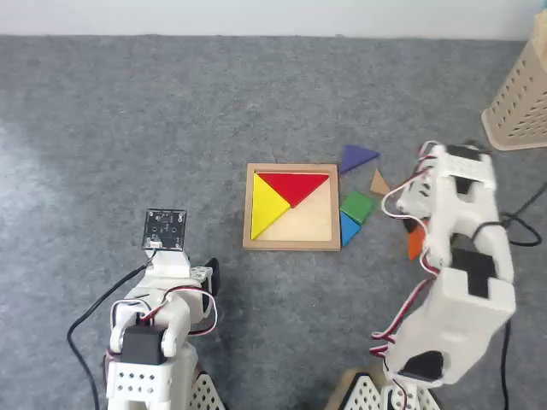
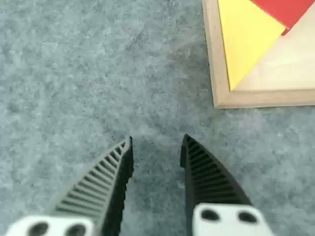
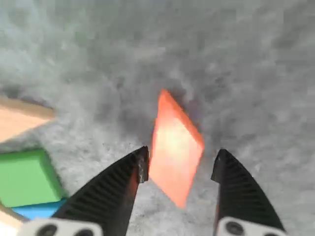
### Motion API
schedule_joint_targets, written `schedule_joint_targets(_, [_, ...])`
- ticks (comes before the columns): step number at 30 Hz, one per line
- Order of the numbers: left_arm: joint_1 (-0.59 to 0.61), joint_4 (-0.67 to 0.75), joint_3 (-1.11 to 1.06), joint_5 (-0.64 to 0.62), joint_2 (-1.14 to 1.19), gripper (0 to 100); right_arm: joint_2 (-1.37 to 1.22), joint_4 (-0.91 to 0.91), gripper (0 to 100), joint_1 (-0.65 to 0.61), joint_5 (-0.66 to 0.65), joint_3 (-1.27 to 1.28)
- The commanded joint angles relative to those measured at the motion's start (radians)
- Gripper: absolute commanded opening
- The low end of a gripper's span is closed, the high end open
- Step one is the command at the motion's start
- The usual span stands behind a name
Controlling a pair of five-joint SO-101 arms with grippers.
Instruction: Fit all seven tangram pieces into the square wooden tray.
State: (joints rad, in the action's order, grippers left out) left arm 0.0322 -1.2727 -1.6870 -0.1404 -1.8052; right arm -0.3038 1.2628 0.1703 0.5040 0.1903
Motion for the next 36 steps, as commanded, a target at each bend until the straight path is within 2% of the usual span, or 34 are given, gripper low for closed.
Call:
schedule_joint_targets(1, [0.005,0.006,0.002,-0.006,-0.020,15,0.125,0.012,25.3,0.041,-0.023,0.000])
schedule_joint_targets(5, [0.005,0.006,0.002,-0.006,-0.020,15,0.147,-0.054,26.6,0.053,-0.029,0.066])
schedule_joint_targets(11, [0.005,0.006,0.002,-0.006,-0.020,15,0.091,-0.062,26.5,0.054,-0.028,0.077])
schedule_joint_targets(23, [0.005,0.006,0.002,-0.006,-0.020,15,-0.120,-0.048,26.4,-0.022,-0.031,-0.100])
schedule_joint_targets(31, [0.005,0.006,0.002,-0.006,-0.020,15,-0.134,-0.012,26.4,-0.116,-0.032,-0.132])
schedule_joint_targets(36, [0.005,0.006,0.002,-0.006,-0.020,15,-0.122,0.001,26.4,-0.131,-0.051,-0.138])
